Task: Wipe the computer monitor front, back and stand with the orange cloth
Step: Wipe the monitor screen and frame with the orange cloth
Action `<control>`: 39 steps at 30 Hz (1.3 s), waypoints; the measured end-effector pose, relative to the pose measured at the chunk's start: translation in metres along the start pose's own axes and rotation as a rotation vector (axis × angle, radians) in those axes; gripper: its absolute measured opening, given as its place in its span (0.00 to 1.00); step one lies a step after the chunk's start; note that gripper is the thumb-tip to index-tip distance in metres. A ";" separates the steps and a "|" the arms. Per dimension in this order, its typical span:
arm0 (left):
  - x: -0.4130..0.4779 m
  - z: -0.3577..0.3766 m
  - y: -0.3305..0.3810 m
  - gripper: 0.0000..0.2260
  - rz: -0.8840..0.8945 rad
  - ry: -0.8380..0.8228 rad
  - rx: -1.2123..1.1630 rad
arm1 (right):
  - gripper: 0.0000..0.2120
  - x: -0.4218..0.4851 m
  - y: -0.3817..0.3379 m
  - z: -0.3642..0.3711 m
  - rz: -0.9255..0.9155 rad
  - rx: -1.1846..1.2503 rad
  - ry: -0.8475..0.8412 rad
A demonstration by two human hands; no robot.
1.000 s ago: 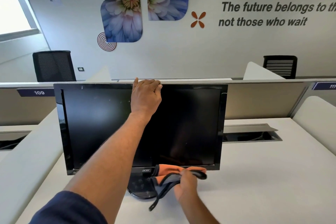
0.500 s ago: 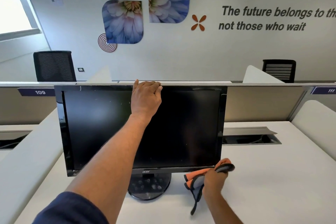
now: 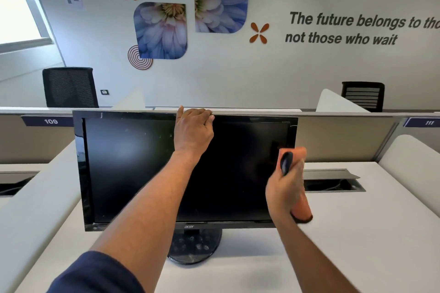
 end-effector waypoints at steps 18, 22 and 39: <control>0.000 0.002 0.001 0.15 0.016 0.002 0.031 | 0.17 -0.041 0.078 -0.007 -0.043 0.070 -0.166; -0.002 -0.001 0.003 0.15 0.023 0.002 0.015 | 0.24 -0.069 0.096 0.004 0.111 0.150 -0.292; -0.004 -0.006 0.001 0.14 0.006 0.013 -0.024 | 0.18 0.059 0.016 0.018 0.073 0.368 -0.300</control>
Point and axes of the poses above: each hand's wrist, its own x-axis towards the middle knuckle, its own z-axis out of the palm, y = z × x, the point moved 10 cm from there along x, towards the middle knuckle, and after that the axes turned 15 degrees about -z, right-handed, at the moved point
